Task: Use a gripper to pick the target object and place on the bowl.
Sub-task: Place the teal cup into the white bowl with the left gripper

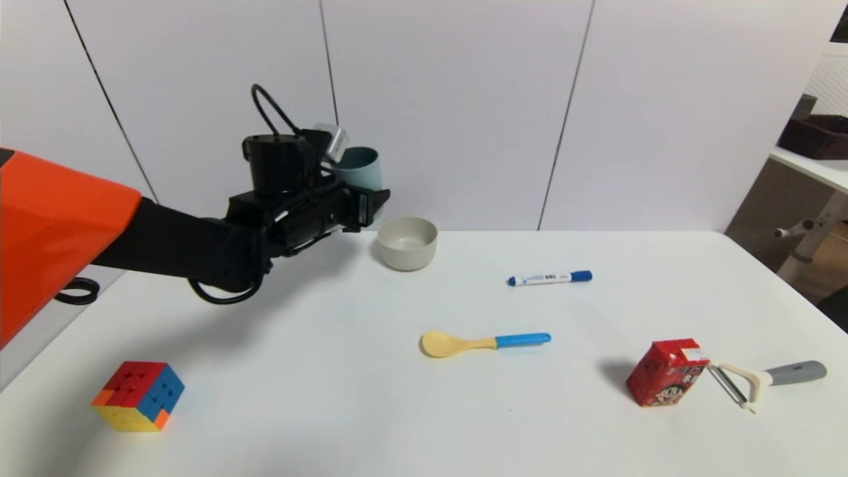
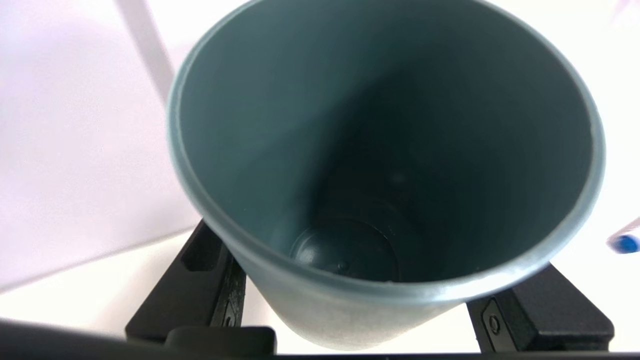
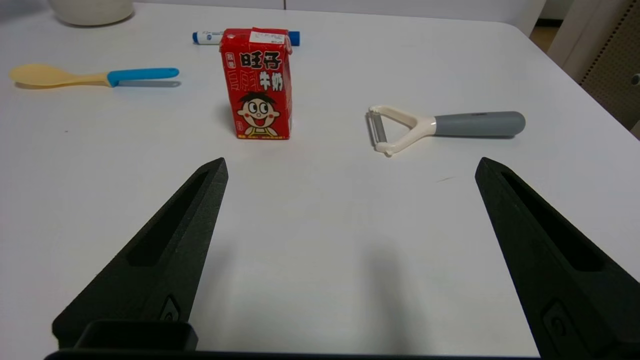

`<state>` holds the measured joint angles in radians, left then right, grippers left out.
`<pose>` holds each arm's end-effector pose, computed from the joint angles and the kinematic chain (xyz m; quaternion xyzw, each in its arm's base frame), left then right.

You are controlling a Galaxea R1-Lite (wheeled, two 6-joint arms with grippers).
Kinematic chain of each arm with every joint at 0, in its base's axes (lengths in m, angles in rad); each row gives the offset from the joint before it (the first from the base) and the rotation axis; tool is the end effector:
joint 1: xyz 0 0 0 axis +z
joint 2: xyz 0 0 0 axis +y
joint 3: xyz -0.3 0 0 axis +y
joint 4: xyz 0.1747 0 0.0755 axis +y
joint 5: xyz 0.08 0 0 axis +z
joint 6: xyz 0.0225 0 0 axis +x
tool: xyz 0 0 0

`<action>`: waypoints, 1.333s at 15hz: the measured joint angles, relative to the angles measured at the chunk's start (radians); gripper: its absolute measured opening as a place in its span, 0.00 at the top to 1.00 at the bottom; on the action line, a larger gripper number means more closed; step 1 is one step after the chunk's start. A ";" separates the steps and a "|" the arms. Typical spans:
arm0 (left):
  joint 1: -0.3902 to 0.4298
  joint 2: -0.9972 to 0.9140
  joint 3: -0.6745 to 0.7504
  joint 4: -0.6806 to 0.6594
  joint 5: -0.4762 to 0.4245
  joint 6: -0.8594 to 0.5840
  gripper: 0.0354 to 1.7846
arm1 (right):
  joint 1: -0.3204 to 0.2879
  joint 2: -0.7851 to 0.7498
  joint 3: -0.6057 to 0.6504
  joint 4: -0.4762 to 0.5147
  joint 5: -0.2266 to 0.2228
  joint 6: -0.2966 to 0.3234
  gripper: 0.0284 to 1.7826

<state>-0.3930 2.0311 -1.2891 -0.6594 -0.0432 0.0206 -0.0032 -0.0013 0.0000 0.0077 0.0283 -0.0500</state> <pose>0.3832 -0.1599 0.1979 0.0172 0.0384 -0.2166 0.9754 -0.0229 0.0007 0.0747 -0.0249 0.0029 0.0126 0.9996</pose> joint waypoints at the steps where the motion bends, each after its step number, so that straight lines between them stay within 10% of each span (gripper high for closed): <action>1: -0.013 0.026 -0.081 0.073 -0.013 0.006 0.35 | 0.000 0.000 0.000 0.000 0.000 0.000 0.04; 6: -0.049 0.170 -0.317 0.317 -0.082 0.023 0.35 | 0.000 0.000 0.000 0.000 0.000 0.000 0.04; 20: -0.056 0.337 -0.470 0.320 -0.085 0.024 0.35 | 0.000 0.000 0.000 0.000 0.000 0.000 0.04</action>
<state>-0.4491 2.3683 -1.7594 -0.3391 -0.1279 0.0447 -0.0032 -0.0013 0.0000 0.0077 0.0283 -0.0496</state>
